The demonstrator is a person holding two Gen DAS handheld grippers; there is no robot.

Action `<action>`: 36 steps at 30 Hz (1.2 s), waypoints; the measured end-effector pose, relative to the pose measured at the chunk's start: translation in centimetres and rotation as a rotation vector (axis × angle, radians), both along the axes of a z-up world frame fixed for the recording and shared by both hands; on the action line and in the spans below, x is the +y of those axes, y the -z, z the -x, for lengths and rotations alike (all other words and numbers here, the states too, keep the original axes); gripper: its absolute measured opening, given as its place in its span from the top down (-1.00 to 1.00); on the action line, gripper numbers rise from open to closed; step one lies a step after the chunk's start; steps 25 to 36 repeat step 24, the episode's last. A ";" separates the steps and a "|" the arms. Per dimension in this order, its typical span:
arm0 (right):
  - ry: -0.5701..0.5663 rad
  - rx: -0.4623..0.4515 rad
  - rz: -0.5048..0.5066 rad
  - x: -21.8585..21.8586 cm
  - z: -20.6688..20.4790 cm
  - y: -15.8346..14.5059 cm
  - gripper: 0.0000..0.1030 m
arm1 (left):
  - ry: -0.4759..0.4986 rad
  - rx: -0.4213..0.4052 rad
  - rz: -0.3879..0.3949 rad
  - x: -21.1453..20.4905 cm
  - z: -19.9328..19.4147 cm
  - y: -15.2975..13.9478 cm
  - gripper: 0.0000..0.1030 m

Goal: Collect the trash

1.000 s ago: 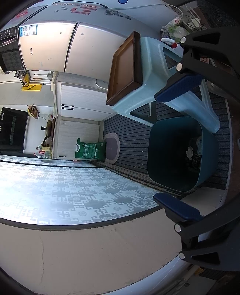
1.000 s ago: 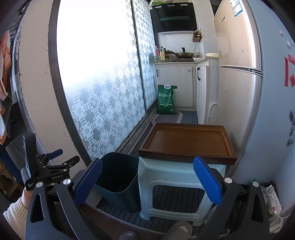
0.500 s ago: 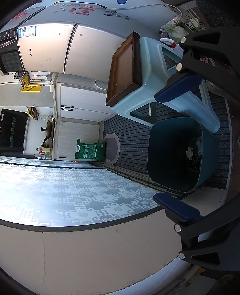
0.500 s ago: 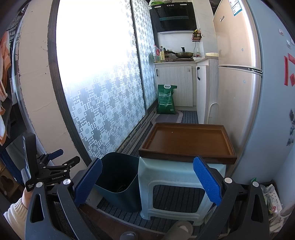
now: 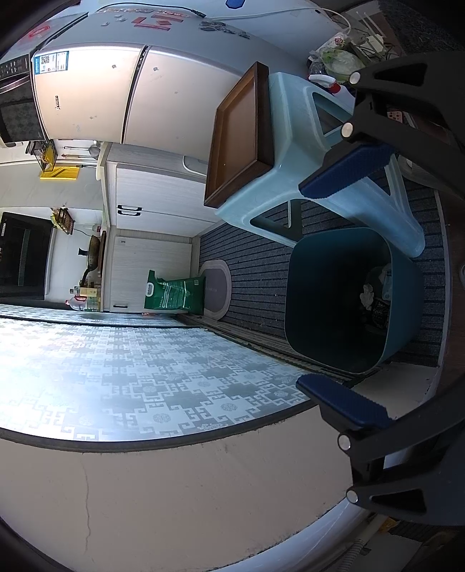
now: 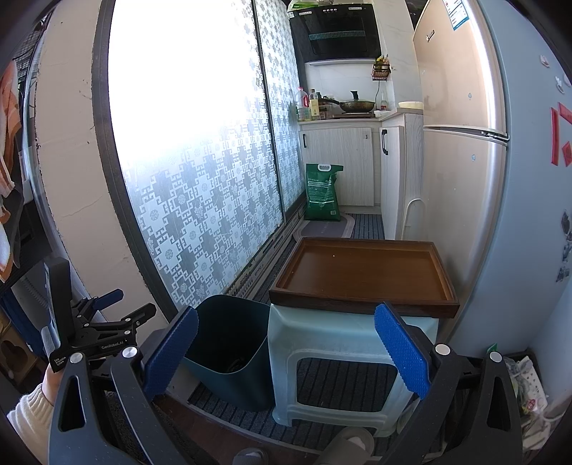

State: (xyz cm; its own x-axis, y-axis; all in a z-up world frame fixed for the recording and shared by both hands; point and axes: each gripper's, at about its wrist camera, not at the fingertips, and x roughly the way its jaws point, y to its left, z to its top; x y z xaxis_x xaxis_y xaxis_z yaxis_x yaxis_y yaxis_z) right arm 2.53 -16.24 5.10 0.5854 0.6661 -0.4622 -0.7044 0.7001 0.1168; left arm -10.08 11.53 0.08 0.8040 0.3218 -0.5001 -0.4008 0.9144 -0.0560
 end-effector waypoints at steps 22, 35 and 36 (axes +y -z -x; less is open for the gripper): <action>0.001 0.001 0.000 0.0 0.0 0.0 -0.94 | 0.002 0.000 -0.001 0.1 0.0 0.0 -0.94; 0.000 0.001 0.000 0.0 0.0 0.0 -0.94 | 0.003 0.002 0.001 0.2 0.0 0.0 -0.94; 0.000 0.001 0.000 0.0 0.0 0.0 -0.94 | 0.003 0.002 0.001 0.2 0.0 0.0 -0.94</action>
